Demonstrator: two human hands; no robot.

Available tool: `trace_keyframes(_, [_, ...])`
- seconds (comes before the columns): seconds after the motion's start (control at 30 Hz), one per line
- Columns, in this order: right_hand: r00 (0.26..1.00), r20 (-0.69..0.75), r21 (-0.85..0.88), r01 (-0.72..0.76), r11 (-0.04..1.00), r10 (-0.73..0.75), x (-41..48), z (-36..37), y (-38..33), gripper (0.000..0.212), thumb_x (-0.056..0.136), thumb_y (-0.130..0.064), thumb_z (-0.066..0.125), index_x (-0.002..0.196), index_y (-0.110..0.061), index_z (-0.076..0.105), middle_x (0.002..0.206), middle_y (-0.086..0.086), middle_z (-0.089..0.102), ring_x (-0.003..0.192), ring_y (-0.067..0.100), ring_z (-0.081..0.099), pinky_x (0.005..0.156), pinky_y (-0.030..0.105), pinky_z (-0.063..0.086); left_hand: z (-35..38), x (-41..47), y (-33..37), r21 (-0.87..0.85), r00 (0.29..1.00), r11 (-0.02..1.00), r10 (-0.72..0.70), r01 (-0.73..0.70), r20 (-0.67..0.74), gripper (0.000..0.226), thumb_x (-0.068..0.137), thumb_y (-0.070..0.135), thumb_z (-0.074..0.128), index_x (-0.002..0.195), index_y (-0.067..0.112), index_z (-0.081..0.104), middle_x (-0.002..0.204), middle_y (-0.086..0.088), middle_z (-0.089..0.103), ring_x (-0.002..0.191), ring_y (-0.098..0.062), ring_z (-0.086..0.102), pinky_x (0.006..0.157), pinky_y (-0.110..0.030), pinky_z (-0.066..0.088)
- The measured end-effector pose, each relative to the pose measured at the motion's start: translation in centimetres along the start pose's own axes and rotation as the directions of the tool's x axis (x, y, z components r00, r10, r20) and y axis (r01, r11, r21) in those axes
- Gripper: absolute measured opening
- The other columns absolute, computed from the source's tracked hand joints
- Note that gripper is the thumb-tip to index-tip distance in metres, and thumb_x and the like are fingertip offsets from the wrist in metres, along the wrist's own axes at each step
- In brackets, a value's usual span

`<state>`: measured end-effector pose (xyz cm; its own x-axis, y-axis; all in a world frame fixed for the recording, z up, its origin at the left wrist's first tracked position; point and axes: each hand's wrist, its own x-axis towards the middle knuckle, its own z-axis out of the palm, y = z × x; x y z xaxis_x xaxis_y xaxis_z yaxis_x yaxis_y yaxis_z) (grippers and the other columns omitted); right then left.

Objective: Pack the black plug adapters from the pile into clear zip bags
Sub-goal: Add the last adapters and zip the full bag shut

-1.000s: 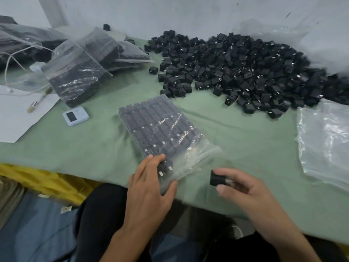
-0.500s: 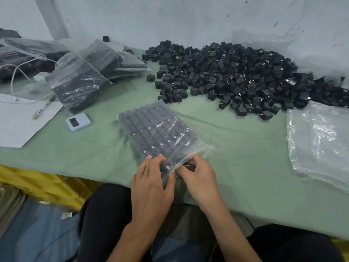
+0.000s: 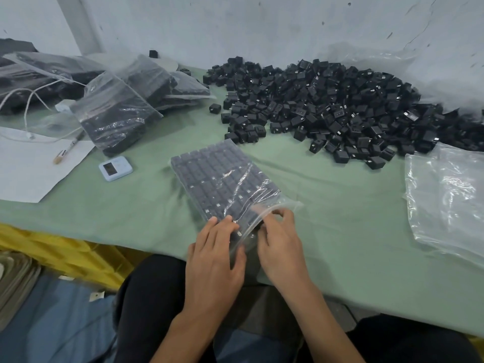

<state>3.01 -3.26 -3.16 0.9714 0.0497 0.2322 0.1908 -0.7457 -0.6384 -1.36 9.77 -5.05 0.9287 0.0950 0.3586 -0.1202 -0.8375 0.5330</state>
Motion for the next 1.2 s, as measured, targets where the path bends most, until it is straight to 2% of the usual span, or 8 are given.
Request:
trace_keyframes(0.1, [0.997,0.033,-0.019,0.074,0.997,-0.073,-0.1,0.1,0.3,0.039,0.091,-0.008,0.055,0.126,-0.024,0.059,0.127,0.003,0.044,0.107,0.022,0.054,0.083,0.032,0.046,0.0,0.0,-0.1,-0.004,1.000,1.000,-0.019,0.019,0.012,0.042,0.086,0.022,0.073,0.126,0.021,0.061,0.139,0.008,0.058,0.139,-0.014,0.042,0.096,-0.030,0.037])
trace_keyframes(0.23, [0.986,0.150,-0.086,0.082,0.993,-0.069,0.3,0.4,0.5,0.046,0.091,-0.013,0.057,0.134,-0.030,0.056,0.132,0.005,0.046,0.117,0.026,0.052,0.093,0.034,0.042,-0.2,0.1,0.0,-0.007,1.000,1.000,-0.020,0.020,0.019,0.041,0.084,0.020,0.074,0.123,0.023,0.061,0.139,0.009,0.058,0.139,-0.014,0.043,0.096,-0.031,0.038])
trace_keyframes(0.47, [0.996,0.082,-0.107,0.049,0.993,-0.040,0.0,1.1,0.7,0.033,0.099,-0.024,0.054,0.131,-0.020,0.056,0.119,0.006,0.053,0.110,0.028,0.051,0.090,0.035,0.041,-0.4,0.1,0.1,-0.025,0.999,0.999,-0.031,0.032,0.033,0.039,0.086,0.019,0.072,0.123,0.023,0.061,0.141,0.008,0.056,0.141,-0.014,0.041,0.100,-0.036,0.041])
trace_keyframes(0.67, [0.998,0.000,-0.060,-0.061,0.996,0.061,0.6,1.5,0.7,0.030,0.101,-0.038,0.051,0.116,-0.014,0.063,0.113,0.007,0.061,0.106,0.029,0.058,0.087,0.038,0.044,-0.6,0.1,0.1,0.024,0.999,1.000,0.005,-0.006,0.049,0.046,0.083,0.018,0.074,0.127,0.022,0.061,0.142,0.007,0.056,0.141,-0.015,0.042,0.096,-0.037,0.045])
trace_keyframes(0.83, [0.996,0.010,0.058,-0.088,0.994,0.088,1.0,1.3,0.4,0.022,0.095,-0.048,0.059,0.106,-0.029,0.064,0.105,-0.006,0.066,0.097,0.017,0.063,0.083,0.036,0.050,-0.6,0.1,0.0,0.057,0.998,0.997,0.043,-0.046,0.046,0.052,0.080,0.016,0.077,0.130,0.019,0.062,0.140,0.004,0.059,0.137,-0.019,0.047,0.096,-0.037,0.048])
trace_keyframes(1.0, [0.982,0.004,0.073,-0.190,0.979,0.190,1.8,1.4,0.1,0.030,0.089,-0.058,0.061,0.101,-0.031,0.066,0.103,-0.010,0.059,0.095,0.015,0.061,0.079,0.033,0.048,-0.6,0.3,-0.2,0.059,0.997,0.997,0.053,-0.056,0.056,0.052,0.082,0.017,0.075,0.133,0.017,0.061,0.141,0.003,0.057,0.138,-0.020,0.046,0.104,-0.035,0.043])
trace_keyframes(1.1, [0.992,-0.002,0.075,-0.124,0.989,0.125,1.1,1.8,0.2,0.024,0.094,-0.054,0.055,0.106,-0.035,0.063,0.105,-0.014,0.060,0.098,0.011,0.060,0.078,0.030,0.047,-0.8,0.3,-0.3,0.058,0.997,0.996,0.059,-0.061,0.048,0.053,0.081,0.014,0.077,0.132,0.015,0.062,0.139,0.001,0.059,0.136,-0.021,0.048,0.107,-0.032,0.038])
trace_keyframes(1.2, [0.997,0.041,0.152,-0.068,0.986,0.062,0.6,1.7,1.1,0.025,0.098,-0.037,0.055,0.121,-0.034,0.064,0.122,-0.014,0.063,0.107,0.006,0.059,0.090,0.027,0.047,-0.9,0.5,-0.7,0.071,0.995,0.994,0.083,-0.086,0.046,0.053,0.078,0.010,0.080,0.129,0.012,0.065,0.136,-0.002,0.061,0.133,-0.025,0.051,0.109,-0.034,0.038])
